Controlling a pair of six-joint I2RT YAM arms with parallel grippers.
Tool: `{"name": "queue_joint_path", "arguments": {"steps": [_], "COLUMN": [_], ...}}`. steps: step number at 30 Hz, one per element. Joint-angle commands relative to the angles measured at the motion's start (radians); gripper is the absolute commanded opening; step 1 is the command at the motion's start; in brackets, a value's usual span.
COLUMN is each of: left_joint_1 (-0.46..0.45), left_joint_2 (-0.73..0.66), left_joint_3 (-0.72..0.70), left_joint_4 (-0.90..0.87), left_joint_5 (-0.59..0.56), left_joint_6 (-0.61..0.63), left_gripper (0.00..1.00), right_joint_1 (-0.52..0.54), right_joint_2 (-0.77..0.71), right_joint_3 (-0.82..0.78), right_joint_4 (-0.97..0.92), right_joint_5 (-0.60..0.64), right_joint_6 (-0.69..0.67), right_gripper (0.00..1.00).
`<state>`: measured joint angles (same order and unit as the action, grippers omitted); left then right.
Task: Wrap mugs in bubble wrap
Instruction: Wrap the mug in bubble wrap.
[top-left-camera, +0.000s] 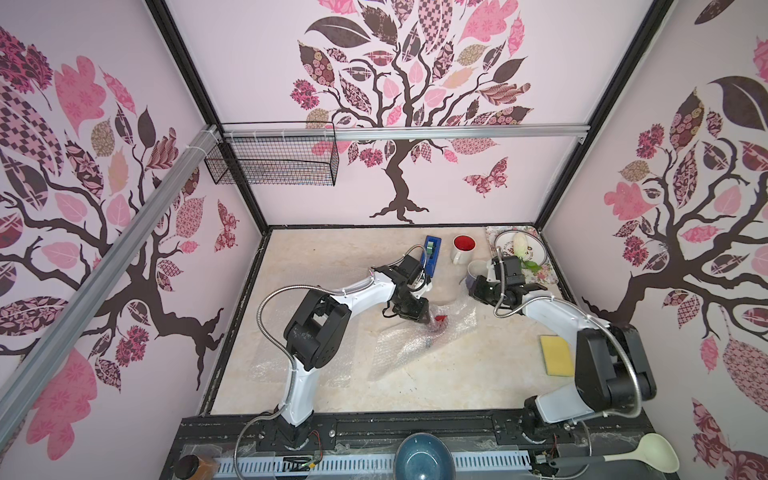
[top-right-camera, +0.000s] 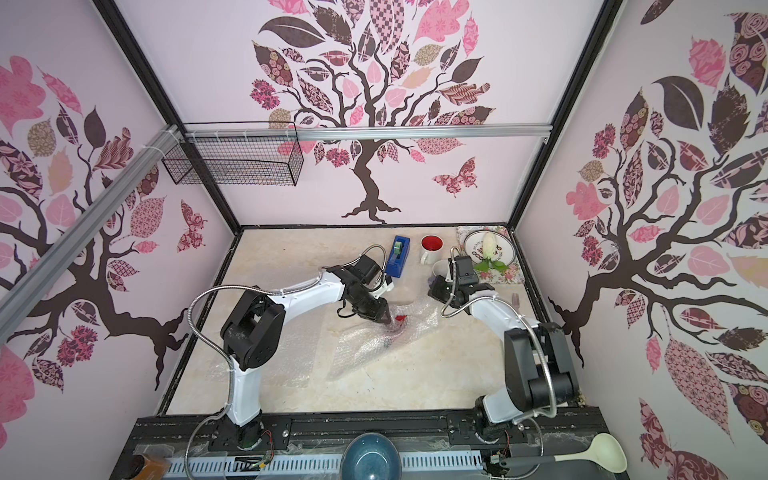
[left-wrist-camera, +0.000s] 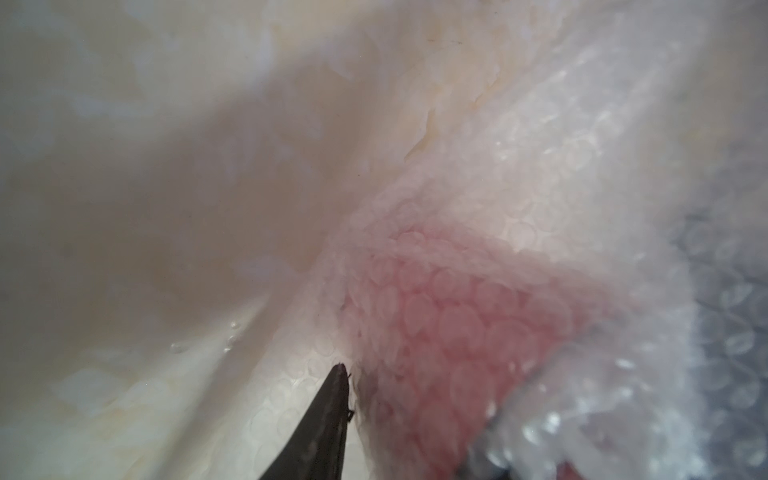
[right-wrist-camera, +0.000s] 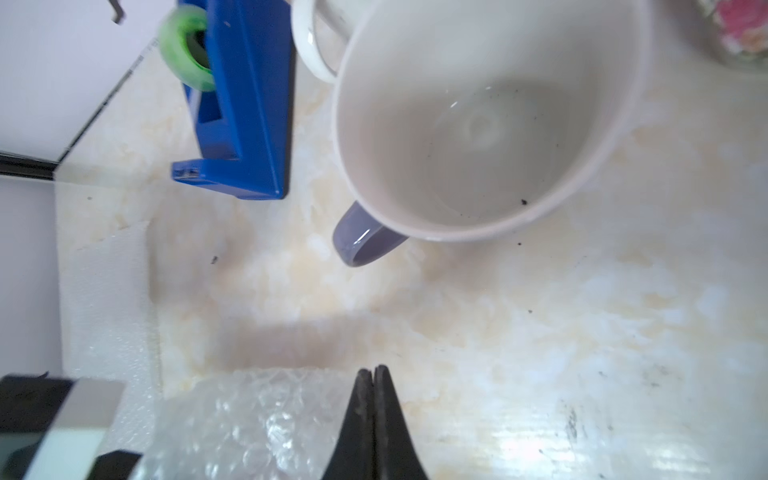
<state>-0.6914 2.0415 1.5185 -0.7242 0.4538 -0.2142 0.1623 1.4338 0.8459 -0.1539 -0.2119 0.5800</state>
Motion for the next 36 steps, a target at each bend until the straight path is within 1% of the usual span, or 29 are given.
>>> {"name": "queue_joint_path", "arguments": {"steps": [1,5,7,12,15,18,21,30,36], "left_joint_1": [0.007,0.009,0.010,0.010,0.009,0.009,0.009,0.010,0.009], "left_joint_2": [0.025,0.031,0.034,0.042,0.045,0.049,0.048,0.033,-0.005], "left_joint_3": [0.032,0.040,0.043,0.060,0.067,0.079,0.084,0.090,0.067], "left_joint_4": [-0.010,-0.012,-0.011,-0.014,-0.015,-0.015,-0.014,0.014,0.065], "left_joint_5": [-0.032,-0.033,-0.031,-0.025,-0.023,-0.019,-0.013,0.018,0.077], "left_joint_6": [-0.002,-0.007,-0.009,-0.010,-0.013,-0.014,-0.017,-0.042,-0.068], "left_gripper": [0.36,0.36,0.36,0.36,0.36,0.36,0.36,0.36,0.36], "right_joint_1": [-0.001,-0.001,0.002,0.026,0.063,0.126,0.167,0.195,0.213], "right_joint_2": [-0.123,-0.225,-0.260,-0.310,-0.331,-0.319,-0.286,-0.196,-0.137], "right_joint_3": [-0.062,-0.135,-0.174,-0.229,-0.246,-0.233,-0.221,-0.212,-0.174], "right_joint_4": [0.052,0.111,0.152,0.132,0.136,0.103,0.075,0.028,0.028], "right_joint_5": [-0.028,-0.157,-0.240,-0.324,-0.373,-0.369,-0.359,-0.315,-0.275], "right_joint_6": [0.084,0.129,0.139,0.103,0.077,0.040,0.024,-0.034,-0.045], "right_gripper": [0.00,0.00,0.00,0.00,0.00,0.00,0.00,0.00,0.00]}}
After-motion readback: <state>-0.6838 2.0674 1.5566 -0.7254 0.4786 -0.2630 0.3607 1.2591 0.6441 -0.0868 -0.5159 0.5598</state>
